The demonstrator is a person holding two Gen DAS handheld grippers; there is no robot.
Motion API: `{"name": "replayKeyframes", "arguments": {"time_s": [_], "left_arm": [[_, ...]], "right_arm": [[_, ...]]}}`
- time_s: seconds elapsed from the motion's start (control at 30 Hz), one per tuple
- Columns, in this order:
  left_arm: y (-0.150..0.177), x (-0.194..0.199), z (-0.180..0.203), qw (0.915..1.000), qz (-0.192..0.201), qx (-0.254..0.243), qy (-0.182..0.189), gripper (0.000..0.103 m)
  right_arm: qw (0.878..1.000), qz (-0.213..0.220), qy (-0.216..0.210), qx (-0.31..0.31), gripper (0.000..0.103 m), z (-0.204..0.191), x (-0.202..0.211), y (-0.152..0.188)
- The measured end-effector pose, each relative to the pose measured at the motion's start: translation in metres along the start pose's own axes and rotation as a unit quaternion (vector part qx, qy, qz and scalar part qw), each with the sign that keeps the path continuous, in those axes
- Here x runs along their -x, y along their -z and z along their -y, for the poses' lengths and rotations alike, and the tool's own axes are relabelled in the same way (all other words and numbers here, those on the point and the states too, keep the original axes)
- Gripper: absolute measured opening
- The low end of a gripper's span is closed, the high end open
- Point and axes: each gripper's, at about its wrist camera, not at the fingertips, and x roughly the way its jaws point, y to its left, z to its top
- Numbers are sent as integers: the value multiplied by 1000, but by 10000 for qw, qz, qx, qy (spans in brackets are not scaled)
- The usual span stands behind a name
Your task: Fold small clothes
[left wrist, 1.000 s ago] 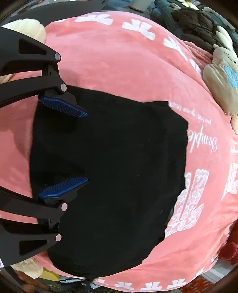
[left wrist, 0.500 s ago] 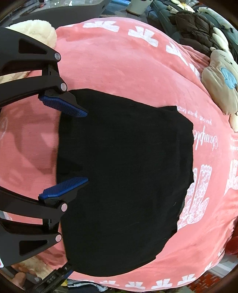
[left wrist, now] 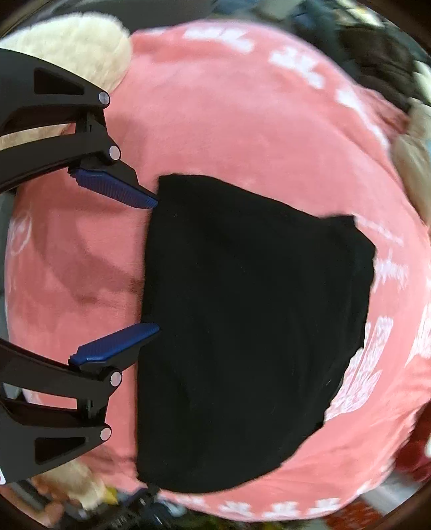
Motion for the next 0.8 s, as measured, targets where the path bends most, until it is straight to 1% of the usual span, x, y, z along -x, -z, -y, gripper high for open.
{"name": "replayKeyframes", "arguments": {"time_s": [0.03,0.07,0.1,0.13,0.17,0.23,0.3,0.33,0.37,0.43,0.47,0.5,0.53,0.57,0.6,0.63,0.67,0.7,0.77,0.8], "left_arm": [[-1,-2,-9,9997,-50,195,169,70],[-2,-4,-18,9987,-54,385,333,70],[-4,-5,-25,9973,-25,547,499,70],[-6,-7,-35,9947,27,749,699,70],[-7,-9,-41,9927,65,884,820,70],[-12,-19,-60,9849,59,1321,1114,70],[-16,-29,-72,9765,52,1640,1399,70],[-18,-29,-74,9749,84,1692,1445,70],[-21,-28,-72,9753,168,1651,1456,70],[-25,-27,-61,9828,272,1293,1289,68],[-27,-27,-57,9848,276,1194,1234,68],[-29,-27,-54,9861,271,1138,1184,68],[-30,-28,-53,9867,254,1120,1150,68],[-30,-29,-53,9864,261,1141,1156,68],[-31,-29,-54,9853,282,1194,1185,64],[-32,-27,-55,9839,338,1251,1228,57],[-32,-27,-57,9834,399,1274,1232,25],[-34,-28,-60,9806,356,1309,1413,14],[-36,-22,-62,9763,456,1430,1557,11],[-38,-17,-58,9769,537,1350,1566,11]], "right_arm": [[10000,-12,-19,-2,59,0,-1,0],[10000,-26,-64,-16,62,0,-3,0],[9998,-59,-168,-46,66,0,-6,0],[9996,-105,-240,-66,69,0,-9,0],[9995,-161,-262,-90,70,-1,-14,0],[9991,-250,-287,-165,71,0,-22,2],[9975,-349,-494,-357,73,2,-33,0],[9967,-387,-575,-431,75,3,-37,0],[9963,-375,-613,-478,76,3,-40,-1],[9971,-262,-592,-404,76,-2,-41,-3],[9975,-262,-545,-373,76,-4,-42,-4],[9977,-256,-511,-355,78,-6,-43,-4],[9978,-250,-518,-342,82,-7,-43,-4],[9980,-250,-503,-299,83,-9,-44,-4],[9985,-247,-442,-211,84,-12,-44,-4],[9988,-242,-395,-138,86,-15,-45,-3],[9991,-230,-362,-71,88,-17,-45,-2],[9993,-214,-290,-20,89,-19,-44,-1],[9999,-100,-61,31,89,-22,-38,0],[10000,28,39,61,89,-22,-31,2]]}}
